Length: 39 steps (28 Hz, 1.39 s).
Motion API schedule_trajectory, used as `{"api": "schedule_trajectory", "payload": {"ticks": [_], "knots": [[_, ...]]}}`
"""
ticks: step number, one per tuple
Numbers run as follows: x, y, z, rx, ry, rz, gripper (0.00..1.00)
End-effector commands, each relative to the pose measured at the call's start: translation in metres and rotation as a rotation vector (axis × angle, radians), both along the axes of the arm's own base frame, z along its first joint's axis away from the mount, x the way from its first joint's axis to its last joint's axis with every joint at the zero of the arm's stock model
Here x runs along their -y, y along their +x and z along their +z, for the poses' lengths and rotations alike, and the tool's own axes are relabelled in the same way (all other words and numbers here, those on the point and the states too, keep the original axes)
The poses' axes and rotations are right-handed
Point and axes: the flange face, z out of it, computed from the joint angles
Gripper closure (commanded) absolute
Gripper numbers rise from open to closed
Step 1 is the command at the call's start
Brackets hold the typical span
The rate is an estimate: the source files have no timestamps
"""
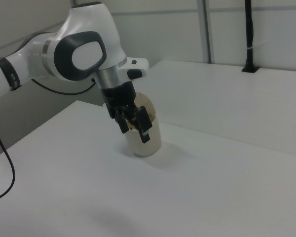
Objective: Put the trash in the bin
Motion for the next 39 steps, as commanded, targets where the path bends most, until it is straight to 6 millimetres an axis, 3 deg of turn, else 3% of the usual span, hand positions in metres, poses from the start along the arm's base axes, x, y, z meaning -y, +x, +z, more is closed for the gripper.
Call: {"api": "schedule_trajectory", "payload": {"ticks": [1, 12, 39], "knots": [[-0.002, -0.001, -0.002, 0.003, 0.020, 0.021, 0.00], [0.012, -0.005, 0.000, 0.003, 0.053, 0.010, 0.00], [0.009, -0.006, 0.000, -0.002, 0.062, 0.017, 0.00]]}}
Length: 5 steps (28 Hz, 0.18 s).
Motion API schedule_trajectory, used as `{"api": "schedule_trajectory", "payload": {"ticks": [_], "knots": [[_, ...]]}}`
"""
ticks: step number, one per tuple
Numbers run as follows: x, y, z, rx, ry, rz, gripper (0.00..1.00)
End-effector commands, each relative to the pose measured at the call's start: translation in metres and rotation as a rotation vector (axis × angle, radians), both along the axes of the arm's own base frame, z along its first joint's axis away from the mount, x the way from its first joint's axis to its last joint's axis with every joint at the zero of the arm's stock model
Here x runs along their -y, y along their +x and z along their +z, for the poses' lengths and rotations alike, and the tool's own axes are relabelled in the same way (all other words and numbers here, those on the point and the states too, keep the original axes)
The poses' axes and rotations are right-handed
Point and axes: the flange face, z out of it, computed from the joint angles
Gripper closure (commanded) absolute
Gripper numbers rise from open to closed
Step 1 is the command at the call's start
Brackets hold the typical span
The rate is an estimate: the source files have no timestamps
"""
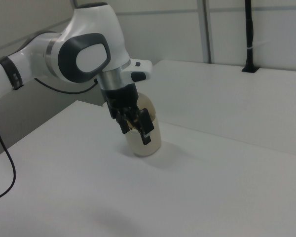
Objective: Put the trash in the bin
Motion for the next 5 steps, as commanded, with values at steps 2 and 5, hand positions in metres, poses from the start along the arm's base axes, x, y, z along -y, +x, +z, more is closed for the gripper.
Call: {"api": "schedule_trajectory", "payload": {"ticks": [2, 5], "knots": [[-0.0010, -0.0050, 0.0004, -0.004, 0.023, 0.025, 0.00], [-0.0010, -0.0051, 0.0009, -0.004, 0.023, 0.025, 0.00]]}}
